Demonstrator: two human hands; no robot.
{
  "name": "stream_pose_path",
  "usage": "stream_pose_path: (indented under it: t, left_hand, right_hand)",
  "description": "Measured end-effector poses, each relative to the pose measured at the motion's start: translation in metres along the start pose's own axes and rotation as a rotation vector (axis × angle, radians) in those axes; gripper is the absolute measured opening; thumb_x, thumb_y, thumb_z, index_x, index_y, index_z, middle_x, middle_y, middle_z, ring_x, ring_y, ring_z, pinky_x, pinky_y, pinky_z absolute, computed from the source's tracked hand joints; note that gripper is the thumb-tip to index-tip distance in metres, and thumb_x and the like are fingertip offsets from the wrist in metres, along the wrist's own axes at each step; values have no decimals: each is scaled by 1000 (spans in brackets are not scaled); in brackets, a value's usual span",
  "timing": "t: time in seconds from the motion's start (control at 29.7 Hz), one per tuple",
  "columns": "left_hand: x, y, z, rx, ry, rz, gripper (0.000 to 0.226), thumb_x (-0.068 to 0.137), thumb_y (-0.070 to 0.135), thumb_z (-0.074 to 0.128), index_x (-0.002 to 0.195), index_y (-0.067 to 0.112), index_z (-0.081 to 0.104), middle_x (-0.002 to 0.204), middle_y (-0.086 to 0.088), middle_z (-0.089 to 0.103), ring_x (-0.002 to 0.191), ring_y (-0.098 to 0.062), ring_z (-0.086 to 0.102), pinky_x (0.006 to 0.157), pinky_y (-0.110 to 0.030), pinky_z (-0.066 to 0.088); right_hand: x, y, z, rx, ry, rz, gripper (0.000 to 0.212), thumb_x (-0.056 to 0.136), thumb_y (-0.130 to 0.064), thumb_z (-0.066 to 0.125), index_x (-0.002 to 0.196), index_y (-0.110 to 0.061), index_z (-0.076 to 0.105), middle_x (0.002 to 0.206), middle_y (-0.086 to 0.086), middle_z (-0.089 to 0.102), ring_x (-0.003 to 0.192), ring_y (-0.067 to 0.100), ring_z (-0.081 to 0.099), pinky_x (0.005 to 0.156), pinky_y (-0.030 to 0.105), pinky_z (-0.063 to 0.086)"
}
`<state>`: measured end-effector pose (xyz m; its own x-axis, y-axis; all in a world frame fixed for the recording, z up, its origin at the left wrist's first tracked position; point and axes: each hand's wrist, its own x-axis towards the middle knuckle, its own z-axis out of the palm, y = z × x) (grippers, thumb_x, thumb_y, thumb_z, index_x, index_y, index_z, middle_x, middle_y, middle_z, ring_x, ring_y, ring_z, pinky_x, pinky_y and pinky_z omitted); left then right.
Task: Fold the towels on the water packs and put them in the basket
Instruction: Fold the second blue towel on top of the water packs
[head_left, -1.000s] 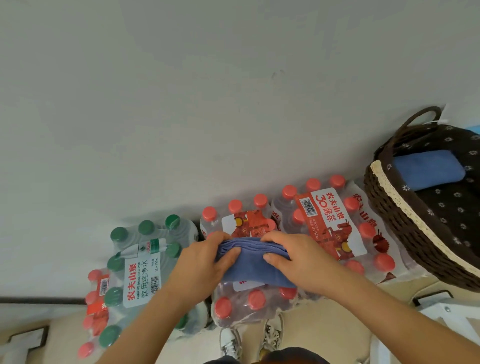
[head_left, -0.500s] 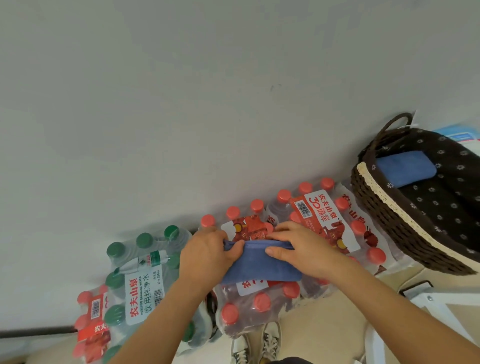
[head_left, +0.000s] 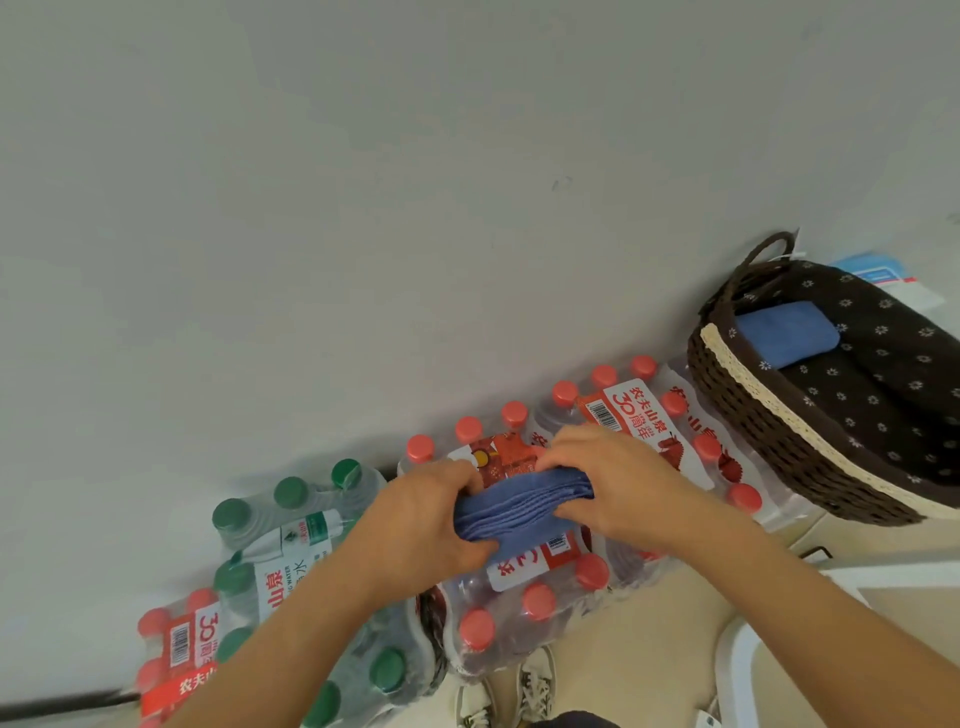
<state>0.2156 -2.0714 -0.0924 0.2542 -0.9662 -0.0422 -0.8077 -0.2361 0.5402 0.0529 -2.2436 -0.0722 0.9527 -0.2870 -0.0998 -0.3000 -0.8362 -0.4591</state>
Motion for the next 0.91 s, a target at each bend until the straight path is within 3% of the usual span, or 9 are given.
stream_pose_path:
  t: [0.07, 0.13, 0.27, 0.37, 0.5, 0.61, 0.67, 0.77, 0.91]
  left_hand:
    - [3, 3, 2, 169, 173, 154, 24, 63, 34, 58, 81, 24, 46, 76, 10, 48, 68, -15, 43, 56, -26, 32]
    - [3, 3, 14, 375, 212, 273, 24, 65, 24, 61, 81, 21, 43, 78, 3, 48, 71, -19, 40, 59, -29, 29]
    - [-13, -6, 47, 519, 225, 347, 33, 67, 20, 74, 84, 20, 45, 81, -1, 49, 74, -22, 38, 64, -34, 25]
    - [-22, -3, 50, 456, 248, 308, 21, 75, 35, 69, 81, 22, 53, 81, 2, 52, 77, -21, 41, 68, -33, 26]
    - [-29, 6, 47, 318, 207, 264, 24, 89, 39, 50, 74, 24, 60, 76, 8, 58, 73, -15, 50, 69, -28, 32]
    - [-26, 3, 41, 86, 203, 80, 18, 89, 35, 45, 93, 25, 59, 73, 7, 60, 64, -13, 53, 59, -25, 42]
    - [-23, 0, 34, 7, 162, -68, 39, 85, 44, 39, 114, 26, 57, 74, 5, 59, 63, -15, 56, 55, -27, 44]
    - [-23, -9, 32, 5, 82, -93, 57, 80, 59, 31, 121, 27, 55, 90, 6, 60, 75, -13, 55, 64, -24, 40]
    - [-24, -13, 30, -44, 72, -134, 47, 85, 53, 55, 121, 24, 52, 99, 9, 53, 84, -8, 47, 69, -20, 34]
  right_hand:
    - [-6, -2, 11, -99, 191, -67, 33, 69, -13, 75, 98, -20, 62, 99, -7, 58, 91, 12, 53, 77, 24, 46]
    - [-12, -2, 30, -219, 290, -91, 37, 60, -5, 77, 91, -14, 60, 96, 2, 59, 85, 23, 57, 68, 33, 50]
    - [-33, -2, 64, -278, 215, -33, 31, 69, -13, 70, 96, -19, 56, 110, 1, 57, 90, 24, 60, 71, 38, 49]
    - [-45, -4, 66, -207, 154, 34, 22, 80, -35, 58, 100, -27, 53, 116, -8, 54, 100, 14, 55, 89, 36, 40]
    - [-37, -7, 50, -132, 121, 107, 30, 92, -52, 37, 87, -30, 56, 98, -17, 55, 85, 4, 52, 78, 26, 29]
    - [-27, -13, 46, -202, 110, 107, 32, 88, -53, 39, 81, -27, 56, 85, -12, 58, 76, 12, 57, 73, 31, 38]
    - [-21, -22, 42, -239, 85, 130, 25, 88, -47, 53, 92, -23, 58, 92, -6, 62, 82, 19, 61, 78, 36, 42]
    - [-13, -31, 36, -276, -8, 201, 37, 92, -44, 54, 122, -24, 49, 118, -3, 57, 105, 21, 57, 87, 34, 36]
    - [-3, -33, 33, -304, -90, 263, 71, 90, -47, 56, 149, -28, 20, 133, -3, 50, 119, 21, 52, 96, 36, 37]
